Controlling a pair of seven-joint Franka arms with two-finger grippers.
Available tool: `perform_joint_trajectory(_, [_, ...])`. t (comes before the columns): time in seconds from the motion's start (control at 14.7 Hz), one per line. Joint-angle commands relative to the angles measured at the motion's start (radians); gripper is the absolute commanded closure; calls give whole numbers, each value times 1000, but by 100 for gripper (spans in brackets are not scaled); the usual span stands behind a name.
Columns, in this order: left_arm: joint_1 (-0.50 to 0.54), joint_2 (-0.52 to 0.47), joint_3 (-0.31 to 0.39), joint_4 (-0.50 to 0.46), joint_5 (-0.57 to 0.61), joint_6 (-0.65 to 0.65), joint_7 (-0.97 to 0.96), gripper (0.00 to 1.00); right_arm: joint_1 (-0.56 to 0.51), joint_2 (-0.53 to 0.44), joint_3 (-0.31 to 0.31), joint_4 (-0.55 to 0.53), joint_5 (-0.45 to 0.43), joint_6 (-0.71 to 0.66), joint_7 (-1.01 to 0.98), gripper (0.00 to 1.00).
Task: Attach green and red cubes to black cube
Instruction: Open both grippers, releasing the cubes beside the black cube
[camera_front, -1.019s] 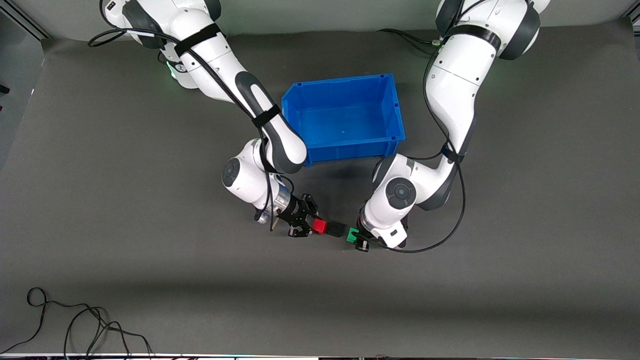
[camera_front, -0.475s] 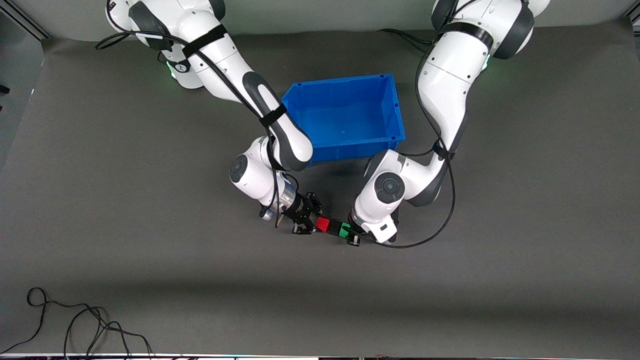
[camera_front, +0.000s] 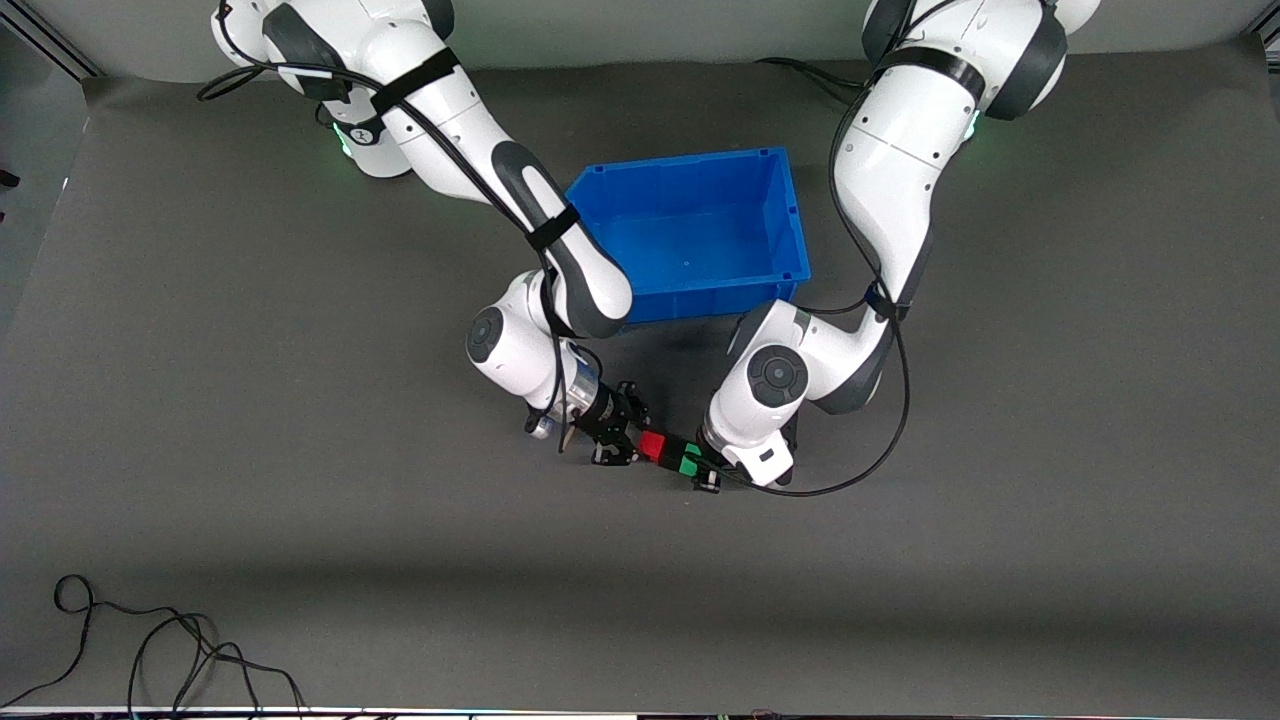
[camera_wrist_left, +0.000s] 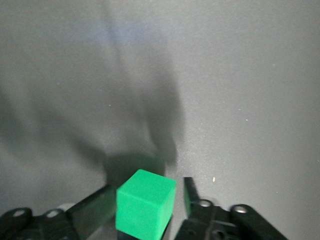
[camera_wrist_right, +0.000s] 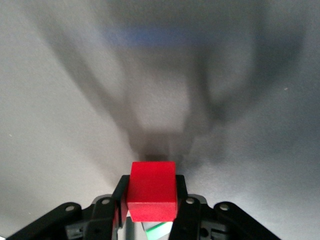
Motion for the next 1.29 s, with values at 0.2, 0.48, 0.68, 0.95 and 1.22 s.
perform_joint_trajectory(0.2, [8, -25, 31, 36, 28, -15, 19, 0, 14, 17, -8, 58, -31, 15, 3, 21])
perform_joint_trajectory(0.48, [107, -104, 38, 39, 31, -115, 100, 0, 10, 13, -8, 62, -31, 15, 6, 1])
perform_joint_trajectory(0.68, [199, -164, 38, 38, 31, -272, 295, 0, 5, 3, -14, 62, -33, 12, 6, 1])
perform_joint_trajectory(0.95, [376, -217, 37, 24, 30, -411, 637, 0, 5, -83, -69, 30, -188, -64, 2, 1])
perform_joint_trajectory(1.22, [497, -263, 38, 22, 31, -523, 957, 0, 5, -170, -168, 41, -516, -311, -4, 0])
